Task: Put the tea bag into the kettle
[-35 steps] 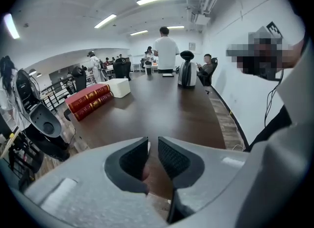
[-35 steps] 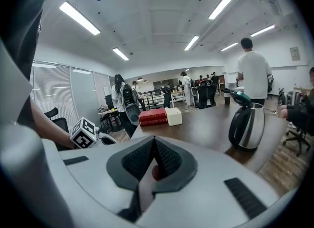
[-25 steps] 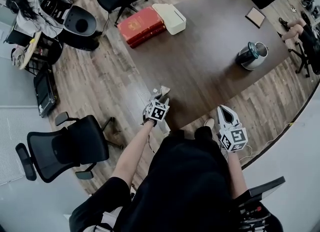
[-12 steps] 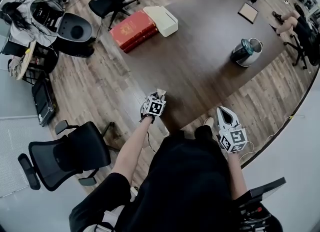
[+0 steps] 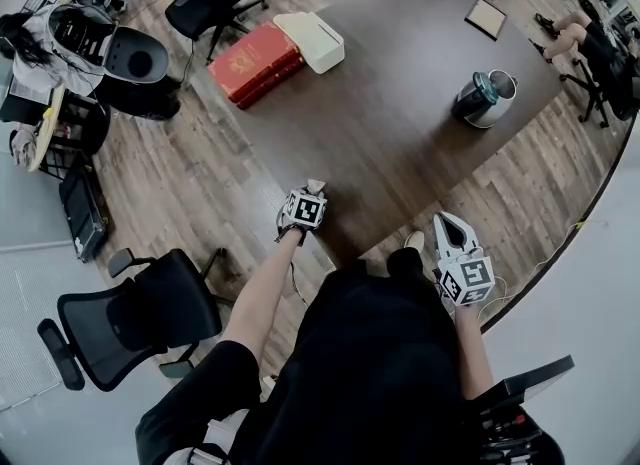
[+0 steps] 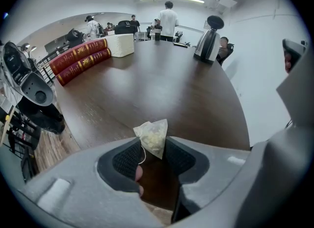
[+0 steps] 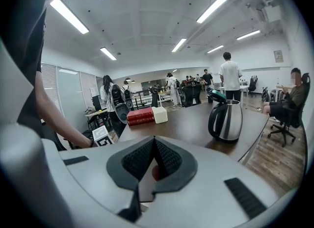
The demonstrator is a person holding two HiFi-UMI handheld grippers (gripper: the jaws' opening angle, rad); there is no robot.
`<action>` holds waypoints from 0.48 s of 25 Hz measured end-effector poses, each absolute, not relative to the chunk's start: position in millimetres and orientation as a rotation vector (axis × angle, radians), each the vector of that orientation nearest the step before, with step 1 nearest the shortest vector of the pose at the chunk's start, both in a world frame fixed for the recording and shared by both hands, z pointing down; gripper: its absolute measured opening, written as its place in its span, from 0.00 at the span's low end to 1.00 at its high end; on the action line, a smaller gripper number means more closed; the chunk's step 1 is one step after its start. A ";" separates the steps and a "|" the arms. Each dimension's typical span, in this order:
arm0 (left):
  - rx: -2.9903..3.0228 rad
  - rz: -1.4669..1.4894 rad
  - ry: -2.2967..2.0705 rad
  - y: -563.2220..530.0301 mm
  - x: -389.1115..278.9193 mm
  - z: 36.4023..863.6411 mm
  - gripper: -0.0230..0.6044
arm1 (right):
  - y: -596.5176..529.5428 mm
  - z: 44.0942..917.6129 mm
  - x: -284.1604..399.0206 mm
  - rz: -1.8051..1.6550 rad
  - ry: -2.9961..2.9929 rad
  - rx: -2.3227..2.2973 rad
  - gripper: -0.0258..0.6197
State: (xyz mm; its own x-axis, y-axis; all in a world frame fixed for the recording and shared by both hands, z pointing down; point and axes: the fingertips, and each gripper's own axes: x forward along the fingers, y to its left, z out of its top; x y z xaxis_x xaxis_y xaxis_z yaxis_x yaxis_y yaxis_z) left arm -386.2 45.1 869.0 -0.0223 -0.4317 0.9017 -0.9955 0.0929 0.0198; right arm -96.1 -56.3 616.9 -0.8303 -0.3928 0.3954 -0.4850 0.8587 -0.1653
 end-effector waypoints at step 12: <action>1.435 0.892 -1.599 41.0 -381.3 873.6 0.19 | -53.8 622.0 -97.5 0.366 -2.685 0.637 0.05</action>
State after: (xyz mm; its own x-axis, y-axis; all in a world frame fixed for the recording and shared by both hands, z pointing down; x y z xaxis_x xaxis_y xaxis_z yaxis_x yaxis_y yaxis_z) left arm -381.3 41.0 873.6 -0.0441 -0.4353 0.8992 -0.9938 0.1111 0.0051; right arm -97.5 -53.8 622.0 -0.8353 -0.3813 0.3961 -0.4735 0.8651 -0.1657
